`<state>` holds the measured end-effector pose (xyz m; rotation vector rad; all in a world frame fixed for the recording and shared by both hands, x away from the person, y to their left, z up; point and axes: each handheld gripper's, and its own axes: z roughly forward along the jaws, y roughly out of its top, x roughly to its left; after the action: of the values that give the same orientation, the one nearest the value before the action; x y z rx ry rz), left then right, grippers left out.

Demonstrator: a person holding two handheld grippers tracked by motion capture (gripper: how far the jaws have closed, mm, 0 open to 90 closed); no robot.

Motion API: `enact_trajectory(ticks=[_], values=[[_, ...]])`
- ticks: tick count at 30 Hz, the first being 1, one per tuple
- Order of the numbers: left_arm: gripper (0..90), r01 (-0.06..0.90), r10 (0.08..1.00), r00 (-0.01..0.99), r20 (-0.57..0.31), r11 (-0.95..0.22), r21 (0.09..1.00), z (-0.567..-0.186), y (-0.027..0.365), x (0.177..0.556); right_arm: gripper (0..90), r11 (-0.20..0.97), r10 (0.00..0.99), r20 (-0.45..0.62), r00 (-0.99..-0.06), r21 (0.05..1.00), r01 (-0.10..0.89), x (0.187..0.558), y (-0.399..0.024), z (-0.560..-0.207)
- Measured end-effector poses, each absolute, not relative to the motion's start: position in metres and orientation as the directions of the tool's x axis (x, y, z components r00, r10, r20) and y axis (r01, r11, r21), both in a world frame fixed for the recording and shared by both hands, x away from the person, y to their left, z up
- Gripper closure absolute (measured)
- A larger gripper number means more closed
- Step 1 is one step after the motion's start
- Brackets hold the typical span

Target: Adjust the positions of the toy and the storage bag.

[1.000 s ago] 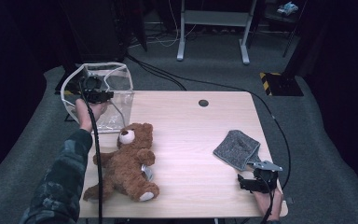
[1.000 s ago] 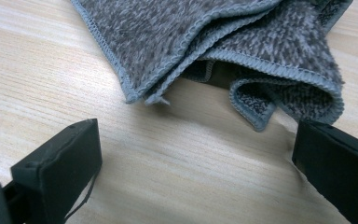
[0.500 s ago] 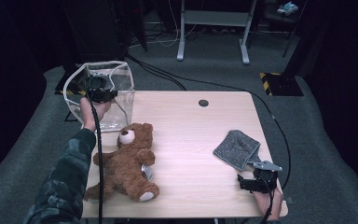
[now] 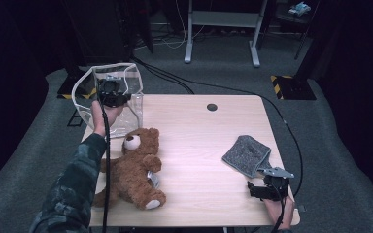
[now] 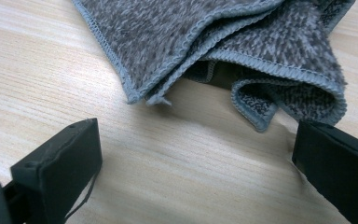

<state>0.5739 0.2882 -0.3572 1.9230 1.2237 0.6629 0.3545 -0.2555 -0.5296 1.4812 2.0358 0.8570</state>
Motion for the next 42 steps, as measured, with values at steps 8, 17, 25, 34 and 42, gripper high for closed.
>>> enact_trajectory(ticks=[8,17,25,34,42], values=[[76.5,0.512,0.885,0.463,0.055,-0.318,0.798,-0.356,0.272,0.573,0.7,0.220,0.953,-0.017,-0.302,0.724,0.654,0.355,-0.255,-0.530],[76.5,0.501,0.860,0.506,0.059,-0.349,0.792,-0.355,0.252,0.573,0.7,0.220,0.954,-0.018,-0.301,0.724,0.654,0.355,-0.255,-0.530],[76.5,0.485,0.844,0.533,0.063,-0.366,0.794,-0.356,0.233,0.574,0.7,0.221,0.954,-0.019,-0.300,0.723,0.654,0.354,-0.255,-0.529],[76.5,0.468,0.826,0.561,0.062,-0.377,0.799,-0.356,0.214,0.575,0.6,0.220,0.954,-0.019,-0.301,0.724,0.654,0.354,-0.255,-0.530],[76.6,0.460,0.809,0.584,0.056,-0.388,0.798,-0.356,0.195,0.576,0.6,0.217,0.954,-0.017,-0.298,0.726,0.653,0.354,-0.255,-0.529]])
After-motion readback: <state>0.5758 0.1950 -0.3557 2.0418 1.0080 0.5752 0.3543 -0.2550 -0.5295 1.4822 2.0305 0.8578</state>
